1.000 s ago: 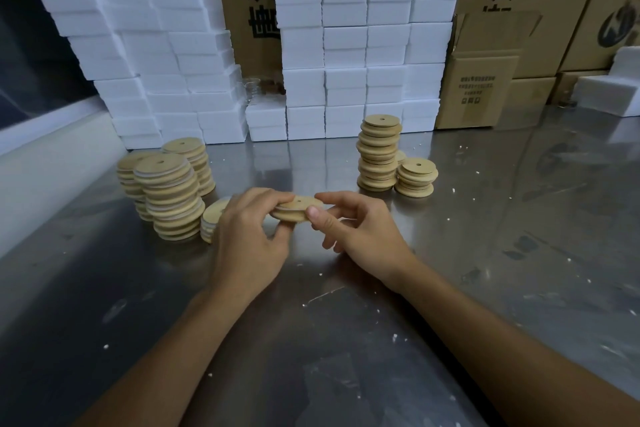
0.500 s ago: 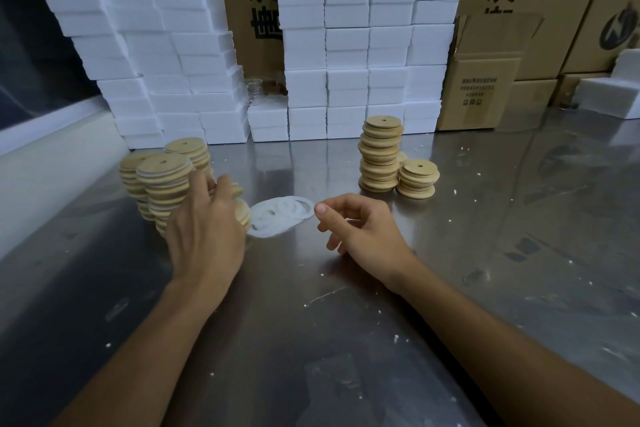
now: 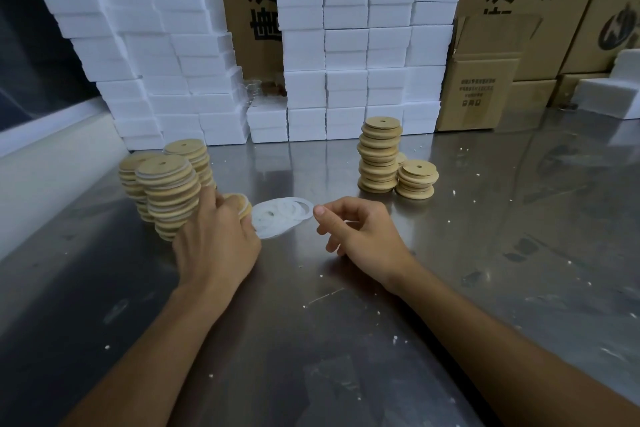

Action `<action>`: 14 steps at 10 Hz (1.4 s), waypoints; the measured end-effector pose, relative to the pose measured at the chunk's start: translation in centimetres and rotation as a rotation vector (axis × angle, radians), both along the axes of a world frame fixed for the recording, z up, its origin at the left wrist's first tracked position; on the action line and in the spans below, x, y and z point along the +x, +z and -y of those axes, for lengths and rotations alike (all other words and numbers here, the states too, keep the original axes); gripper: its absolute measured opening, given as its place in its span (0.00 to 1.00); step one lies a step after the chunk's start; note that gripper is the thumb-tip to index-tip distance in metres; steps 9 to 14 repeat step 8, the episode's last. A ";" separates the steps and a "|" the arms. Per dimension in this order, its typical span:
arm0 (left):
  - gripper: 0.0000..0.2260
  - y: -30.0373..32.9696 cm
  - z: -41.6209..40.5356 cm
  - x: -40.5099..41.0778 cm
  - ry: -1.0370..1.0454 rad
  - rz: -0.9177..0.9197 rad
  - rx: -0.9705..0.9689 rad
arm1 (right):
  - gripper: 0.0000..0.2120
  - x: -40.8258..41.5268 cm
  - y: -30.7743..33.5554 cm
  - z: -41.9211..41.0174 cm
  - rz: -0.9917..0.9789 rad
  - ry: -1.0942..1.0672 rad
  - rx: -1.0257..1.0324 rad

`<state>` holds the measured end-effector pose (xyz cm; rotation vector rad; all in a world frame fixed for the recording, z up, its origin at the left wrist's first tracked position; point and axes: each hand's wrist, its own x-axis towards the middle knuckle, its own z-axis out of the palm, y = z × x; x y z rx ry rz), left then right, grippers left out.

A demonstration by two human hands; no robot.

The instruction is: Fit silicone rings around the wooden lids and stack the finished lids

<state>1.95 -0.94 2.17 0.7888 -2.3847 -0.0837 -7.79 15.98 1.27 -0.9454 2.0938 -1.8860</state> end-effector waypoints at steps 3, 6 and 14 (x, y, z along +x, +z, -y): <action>0.12 -0.6 0.9 -0.1 -0.026 0.057 0.013 | 0.11 -0.1 -0.2 0.1 -0.003 -0.010 0.010; 0.17 -1.0 1.4 -0.4 -0.051 0.074 0.072 | 0.12 -0.1 -0.1 0.1 -0.020 -0.016 0.037; 0.18 -0.7 1.0 -0.2 -0.050 -0.008 0.034 | 0.10 -0.3 -0.1 0.1 -0.018 -0.022 0.062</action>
